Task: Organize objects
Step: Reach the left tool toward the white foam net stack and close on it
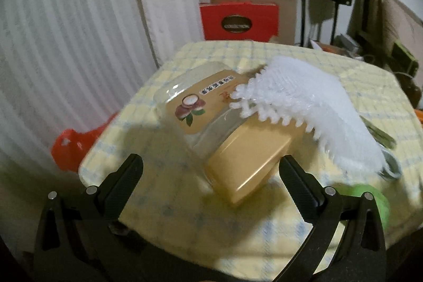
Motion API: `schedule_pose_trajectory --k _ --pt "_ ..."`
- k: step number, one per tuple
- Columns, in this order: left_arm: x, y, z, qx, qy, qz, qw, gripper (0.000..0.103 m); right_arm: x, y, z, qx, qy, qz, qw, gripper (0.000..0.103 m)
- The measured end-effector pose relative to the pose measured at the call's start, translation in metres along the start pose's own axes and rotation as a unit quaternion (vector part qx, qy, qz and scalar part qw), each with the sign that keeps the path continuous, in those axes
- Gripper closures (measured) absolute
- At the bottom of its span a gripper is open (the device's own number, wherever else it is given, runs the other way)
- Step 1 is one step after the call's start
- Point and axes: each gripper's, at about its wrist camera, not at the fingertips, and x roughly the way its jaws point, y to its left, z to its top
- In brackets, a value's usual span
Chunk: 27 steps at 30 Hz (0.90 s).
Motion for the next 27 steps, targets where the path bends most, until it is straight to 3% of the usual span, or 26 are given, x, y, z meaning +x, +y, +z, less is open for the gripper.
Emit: schedule_pose_trajectory --k 3,8,10,13,16,19,22,24,27 --pt "0.015 0.018 0.007 -0.02 0.005 0.006 0.9998 0.0 0.008 0.003 -0.003 -0.006 0.007 0.005 1.0 0.0" --pt "0.026 0.05 0.006 -0.074 0.028 -0.024 0.9966 0.0 0.027 0.007 -0.002 0.008 0.022 0.028 0.999 0.0" --pt "0.024 0.06 0.005 -0.083 0.035 -0.042 0.995 0.001 0.028 0.007 0.005 0.027 0.009 0.02 0.999 0.0" --pt "0.018 0.077 0.01 -0.107 0.045 -0.099 0.9883 0.001 0.028 0.007 0.023 0.047 -0.006 0.016 0.999 0.0" --pt "0.004 0.094 0.014 -0.149 0.045 -0.177 0.9717 0.001 0.03 0.009 0.046 0.044 -0.014 0.015 0.999 0.0" --pt "-0.007 0.084 0.027 -0.124 0.055 -0.27 0.9533 0.0 0.037 0.014 0.067 0.047 -0.021 0.015 0.999 0.001" --pt "-0.017 0.063 0.032 -0.098 0.037 -0.275 0.9555 0.0 0.053 0.027 0.093 0.049 -0.019 0.032 0.998 0.001" --pt "-0.012 0.046 0.032 -0.101 0.052 -0.268 0.9567 0.002 0.069 0.04 0.109 0.036 -0.012 0.032 0.999 0.001" --pt "-0.004 0.026 0.03 -0.101 0.068 -0.312 0.9424 0.01 0.082 0.045 0.124 0.048 -0.013 0.022 0.999 0.001"
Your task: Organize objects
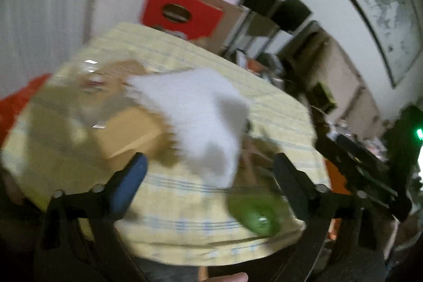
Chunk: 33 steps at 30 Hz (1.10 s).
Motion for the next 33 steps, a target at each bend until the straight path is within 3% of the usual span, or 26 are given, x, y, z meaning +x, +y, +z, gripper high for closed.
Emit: schedule_pose_trajectory --k 4,6,8,10,11,13,19,22,24,26,29,33 --pt "0.021 0.002 0.004 -0.012 -0.009 0.037 0.9992 0.011 0.001 -0.004 0.005 0.053 -0.018 0.016 0.998 0.001" --pt "0.03 0.014 0.002 -0.041 0.0 0.038 0.9985 0.013 0.001 -0.005 0.005 0.073 -0.024 0.012 0.997 0.001" --pt "0.039 0.019 0.002 -0.056 0.007 0.022 0.9982 0.023 0.0 -0.008 0.006 0.099 -0.031 0.017 0.994 0.001" --pt "0.043 0.019 0.002 -0.052 0.018 0.001 0.9985 0.054 0.001 -0.012 0.003 0.123 -0.031 0.027 0.992 0.001" --pt "0.044 0.019 0.002 -0.045 0.021 -0.006 0.9988 0.061 0.002 -0.013 0.003 0.128 -0.03 0.028 0.991 0.001" --pt "0.041 0.021 0.001 -0.036 0.025 -0.007 0.999 0.087 0.004 -0.016 0.001 0.134 -0.024 0.026 0.99 0.001" --pt "0.023 0.032 -0.004 -0.025 0.036 -0.044 0.9981 0.089 0.015 -0.01 -0.008 0.14 0.003 0.045 0.989 0.001" --pt "0.012 0.034 -0.008 0.0 0.052 -0.021 0.9984 0.089 0.017 0.001 -0.01 0.124 0.01 0.052 0.991 0.001" --pt "0.002 0.034 -0.016 0.034 0.088 -0.005 0.9955 0.089 0.016 0.007 -0.012 0.112 0.017 0.057 0.992 0.001" --pt "-0.012 0.041 -0.024 0.052 0.109 -0.016 0.9926 0.089 0.014 0.011 -0.016 0.109 0.03 0.076 0.991 0.001" --pt "-0.03 0.066 -0.039 0.049 0.142 -0.015 0.9886 0.089 0.006 0.017 -0.027 0.109 0.041 0.107 0.987 0.001" --pt "-0.038 0.089 -0.043 0.048 0.157 0.01 0.9864 0.086 0.006 0.036 -0.033 0.077 0.057 0.096 0.991 0.001"
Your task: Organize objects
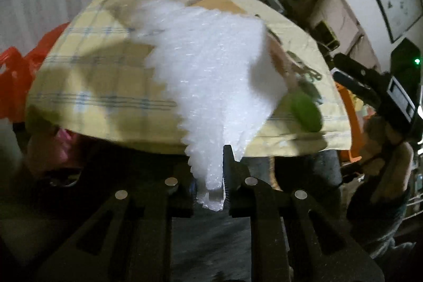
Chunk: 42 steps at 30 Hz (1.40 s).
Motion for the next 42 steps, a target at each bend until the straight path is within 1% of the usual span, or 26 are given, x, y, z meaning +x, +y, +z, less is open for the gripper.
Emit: schedule_pose_trajectory --k 2,3,4,7,8,10,11,12,14,15,16,17,18,20,22,24,26,28,31,34,35,38,40,42 --pt "-0.003 0.003 0.0 0.001 0.002 0.011 0.9999 0.08 0.004 0.013 -0.002 -0.028 0.006 -0.019 0.999 0.001" --pt "-0.003 0.003 -0.001 0.003 0.004 0.019 0.9998 0.074 0.007 0.021 -0.004 -0.045 0.01 -0.034 0.998 0.001" --pt "-0.003 0.003 -0.002 0.004 0.006 0.028 0.9996 0.065 0.009 0.028 -0.005 -0.057 0.014 -0.05 0.997 0.001" --pt "-0.001 0.007 -0.004 -0.002 0.008 0.047 0.9989 0.054 0.019 0.039 -0.004 -0.075 0.026 -0.09 0.993 0.001" --pt "-0.002 0.009 -0.004 -0.008 0.007 0.047 0.9988 0.052 0.023 0.043 -0.004 -0.082 0.029 -0.093 0.992 0.001" --pt "-0.006 0.014 -0.004 -0.02 -0.004 0.041 0.999 0.052 0.037 0.048 -0.002 -0.096 0.063 -0.09 0.989 0.001" --pt "-0.007 0.017 -0.003 -0.024 -0.008 0.038 0.999 0.052 0.043 0.051 -0.002 -0.107 0.082 -0.082 0.988 0.001" --pt "-0.011 0.021 -0.003 -0.03 -0.012 0.036 0.9988 0.052 0.048 0.052 -0.003 -0.117 0.094 -0.063 0.987 0.001" --pt "-0.016 0.029 -0.001 -0.044 -0.018 0.036 0.9982 0.05 0.05 0.052 -0.005 -0.114 0.083 -0.043 0.989 0.001" --pt "-0.018 0.032 0.0 -0.053 -0.025 0.035 0.9976 0.047 0.05 0.053 -0.006 -0.116 0.074 -0.04 0.99 0.001" --pt "-0.02 0.035 0.0 -0.064 -0.035 0.036 0.9967 0.046 0.048 0.057 -0.008 -0.126 0.059 -0.041 0.989 0.001" --pt "-0.023 0.039 0.001 -0.073 -0.047 0.037 0.9956 0.046 0.048 0.067 -0.012 -0.157 0.044 -0.05 0.985 0.001" --pt "-0.025 0.041 0.002 -0.083 -0.058 0.039 0.9941 0.046 0.05 0.075 -0.015 -0.183 0.038 -0.058 0.981 0.001" --pt "-0.027 0.045 0.003 -0.099 -0.074 0.042 0.9914 0.046 0.058 0.092 -0.022 -0.226 0.039 -0.074 0.97 0.001" --pt "-0.027 0.045 0.003 -0.107 -0.085 0.055 0.9891 0.046 0.067 0.098 -0.021 -0.217 0.055 -0.064 0.972 0.001" --pt "-0.028 0.043 0.005 -0.108 -0.094 0.076 0.9867 0.046 0.075 0.092 -0.017 -0.177 0.07 -0.043 0.981 0.001" --pt "-0.025 0.043 0.005 -0.113 -0.098 0.065 0.9866 0.046 0.082 0.082 -0.014 -0.135 0.069 -0.025 0.988 0.001" --pt "-0.022 0.042 0.005 -0.116 -0.099 0.054 0.9867 0.046 0.085 0.079 -0.013 -0.12 0.067 -0.021 0.99 0.001" --pt "-0.017 0.039 0.006 -0.117 -0.099 0.062 0.9862 0.046 0.085 0.073 -0.013 -0.113 0.067 -0.008 0.991 0.001" --pt "-0.017 0.037 0.006 -0.116 -0.106 0.069 0.9852 0.046 0.085 0.07 -0.012 -0.096 0.075 0.031 0.992 0.001" --pt "-0.018 0.036 0.006 -0.113 -0.107 0.07 0.9853 0.046 0.085 0.068 -0.012 -0.093 0.074 0.043 0.992 0.002" --pt "-0.02 0.037 0.007 -0.109 -0.114 0.076 0.9845 0.047 0.086 0.074 -0.011 -0.111 0.07 0.033 0.991 0.006" --pt "-0.022 0.039 0.007 -0.112 -0.12 0.082 0.983 0.048 0.082 0.081 -0.016 -0.121 0.07 0.028 0.99 0.012" --pt "-0.022 0.039 0.008 -0.108 -0.12 0.088 0.9829 0.048 0.082 0.085 -0.019 -0.132 0.069 0.018 0.989 0.023"
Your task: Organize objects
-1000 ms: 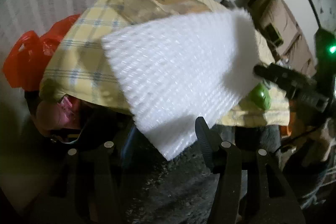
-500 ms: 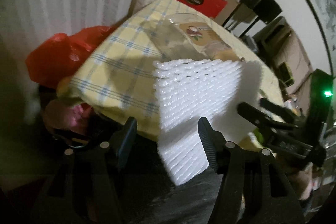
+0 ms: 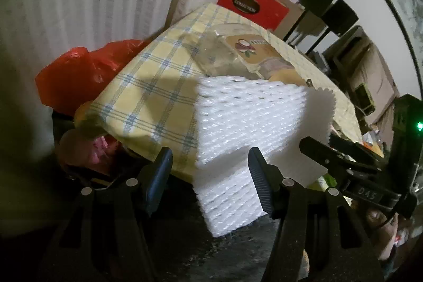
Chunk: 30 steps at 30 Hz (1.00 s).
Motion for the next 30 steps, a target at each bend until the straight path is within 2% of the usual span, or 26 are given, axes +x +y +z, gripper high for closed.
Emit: schedule_pose_trajectory --k 2,6,10,14,17,19,25,27,30 --pt "0.0 -0.001 0.0 0.01 -0.001 0.005 0.9999 0.048 -0.001 0.003 -0.002 -0.009 -0.001 -0.02 1.0 0.029" --pt "-0.001 -0.002 0.0 0.015 -0.006 0.009 0.9998 0.048 -0.006 0.004 -0.005 -0.019 -0.004 -0.062 0.998 0.029" --pt "-0.001 -0.001 0.0 0.016 -0.008 0.014 0.9997 0.048 -0.014 -0.006 -0.004 -0.008 -0.011 -0.068 0.998 0.029" --pt "0.0 -0.002 0.001 0.014 -0.001 -0.001 0.9999 0.048 -0.015 -0.007 -0.003 -0.012 -0.011 -0.072 0.997 0.03" --pt "-0.001 -0.002 0.001 0.017 -0.003 -0.002 0.9998 0.049 -0.01 0.002 -0.006 -0.035 -0.002 -0.101 0.994 0.043" --pt "0.001 -0.001 0.0 0.016 0.0 -0.004 0.9999 0.057 -0.006 0.006 -0.007 -0.04 0.002 -0.098 0.994 0.051" --pt "0.003 0.001 0.0 0.016 -0.005 0.014 0.9998 0.057 -0.002 0.01 -0.009 -0.037 0.003 -0.089 0.995 0.069" --pt "0.005 0.003 0.0 0.014 -0.005 0.014 0.9998 0.057 -0.003 0.009 -0.01 -0.034 0.002 -0.089 0.995 0.078" --pt "0.006 0.003 0.0 0.014 -0.005 0.016 0.9998 0.057 -0.003 0.007 -0.011 -0.029 0.002 -0.088 0.996 0.08"
